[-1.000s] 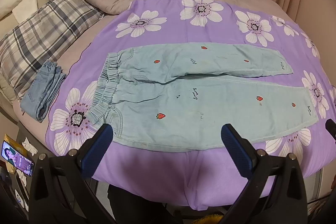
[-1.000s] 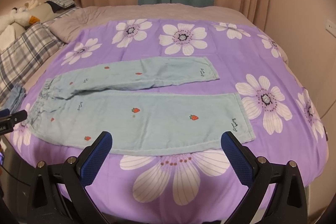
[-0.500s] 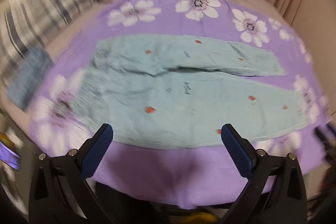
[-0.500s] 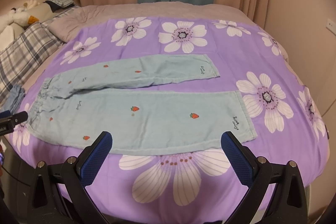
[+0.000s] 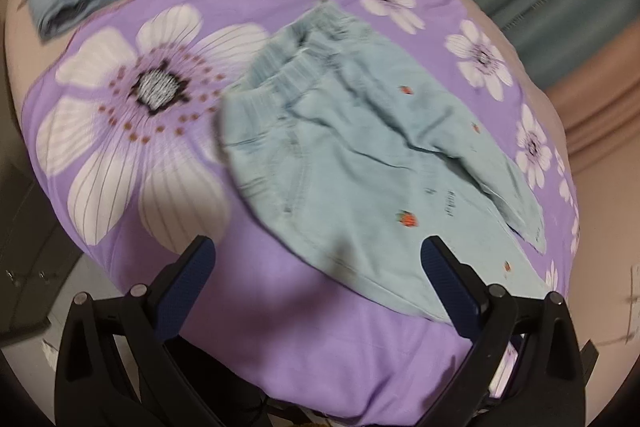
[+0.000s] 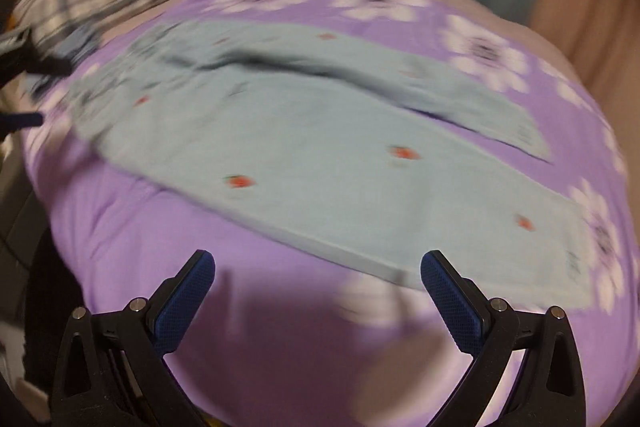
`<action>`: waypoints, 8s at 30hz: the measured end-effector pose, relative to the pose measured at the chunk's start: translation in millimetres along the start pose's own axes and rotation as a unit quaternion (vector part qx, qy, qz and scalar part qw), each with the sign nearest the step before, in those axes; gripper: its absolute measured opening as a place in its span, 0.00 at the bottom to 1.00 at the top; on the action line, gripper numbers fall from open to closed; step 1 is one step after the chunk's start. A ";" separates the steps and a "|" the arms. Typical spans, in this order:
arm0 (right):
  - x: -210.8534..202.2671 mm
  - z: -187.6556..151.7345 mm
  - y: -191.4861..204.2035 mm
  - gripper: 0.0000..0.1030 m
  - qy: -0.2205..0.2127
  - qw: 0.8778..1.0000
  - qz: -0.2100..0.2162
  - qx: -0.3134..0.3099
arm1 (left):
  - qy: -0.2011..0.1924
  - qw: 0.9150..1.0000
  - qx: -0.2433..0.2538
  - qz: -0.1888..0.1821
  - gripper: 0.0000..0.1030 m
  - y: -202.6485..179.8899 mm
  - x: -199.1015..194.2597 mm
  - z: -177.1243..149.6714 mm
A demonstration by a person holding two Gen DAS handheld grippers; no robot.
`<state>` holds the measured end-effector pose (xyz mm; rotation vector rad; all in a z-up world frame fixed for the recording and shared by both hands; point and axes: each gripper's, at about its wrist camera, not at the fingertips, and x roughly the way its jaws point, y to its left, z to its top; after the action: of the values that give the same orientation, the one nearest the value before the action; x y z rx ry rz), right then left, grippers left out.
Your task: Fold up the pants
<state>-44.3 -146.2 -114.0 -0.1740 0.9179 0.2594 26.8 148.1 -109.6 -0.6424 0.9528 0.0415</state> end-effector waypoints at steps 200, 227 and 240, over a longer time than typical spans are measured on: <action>24.7 86.5 -231.8 0.04 -0.083 0.937 -0.005 0.339 | 0.119 0.854 0.493 -0.117 0.15 -193.6 84.1 -126.4; -23.1 -122.8 -303.3 0.40 -0.191 0.772 0.059 0.603 | 0.082 0.836 0.540 -0.061 0.13 -208.1 80.6 -147.2; -63.3 -129.2 -287.8 0.04 -0.203 0.809 -0.003 0.551 | 0.066 0.830 0.548 -0.081 0.10 -201.0 59.8 -145.4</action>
<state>-94.3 -463.7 -129.4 0.9349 0.5187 -0.2689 15.8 -106.7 -116.1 0.3608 0.8796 -0.6745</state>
